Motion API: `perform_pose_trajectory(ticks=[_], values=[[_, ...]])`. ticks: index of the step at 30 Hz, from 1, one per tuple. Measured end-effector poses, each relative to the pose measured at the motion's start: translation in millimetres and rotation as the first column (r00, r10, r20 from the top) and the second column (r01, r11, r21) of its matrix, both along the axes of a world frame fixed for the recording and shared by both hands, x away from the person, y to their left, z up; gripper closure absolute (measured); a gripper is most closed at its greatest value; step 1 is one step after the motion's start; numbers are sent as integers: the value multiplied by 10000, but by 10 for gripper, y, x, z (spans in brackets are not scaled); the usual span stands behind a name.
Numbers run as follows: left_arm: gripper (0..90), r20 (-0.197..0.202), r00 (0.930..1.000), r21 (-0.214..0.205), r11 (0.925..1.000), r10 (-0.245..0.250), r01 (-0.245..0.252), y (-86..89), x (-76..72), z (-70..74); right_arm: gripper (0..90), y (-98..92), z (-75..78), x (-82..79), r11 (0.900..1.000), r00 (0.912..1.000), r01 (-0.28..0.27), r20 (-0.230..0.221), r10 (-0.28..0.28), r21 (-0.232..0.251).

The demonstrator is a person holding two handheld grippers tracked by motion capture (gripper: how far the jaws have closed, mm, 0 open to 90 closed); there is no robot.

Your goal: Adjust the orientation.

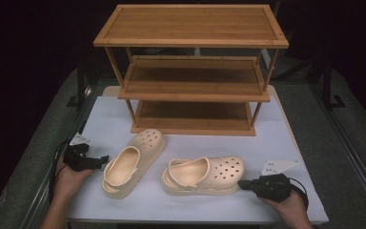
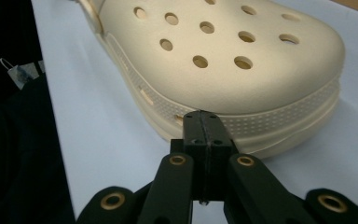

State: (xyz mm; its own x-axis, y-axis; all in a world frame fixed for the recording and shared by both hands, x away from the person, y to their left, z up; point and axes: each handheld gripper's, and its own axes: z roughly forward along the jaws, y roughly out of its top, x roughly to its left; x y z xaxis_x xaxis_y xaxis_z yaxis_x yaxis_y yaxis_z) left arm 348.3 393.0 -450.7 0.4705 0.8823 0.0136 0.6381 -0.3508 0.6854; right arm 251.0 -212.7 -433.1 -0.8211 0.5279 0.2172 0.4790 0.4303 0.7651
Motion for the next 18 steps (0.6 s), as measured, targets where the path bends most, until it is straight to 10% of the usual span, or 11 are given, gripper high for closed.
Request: perform_pose_trajectory(ticks=[18], values=[[7, 0, 10000, -2, 10000, -2, 2, 0, 0, 0, 900, 79, 28, 441, 9959, 9965, 767, 361, -751, -477]])
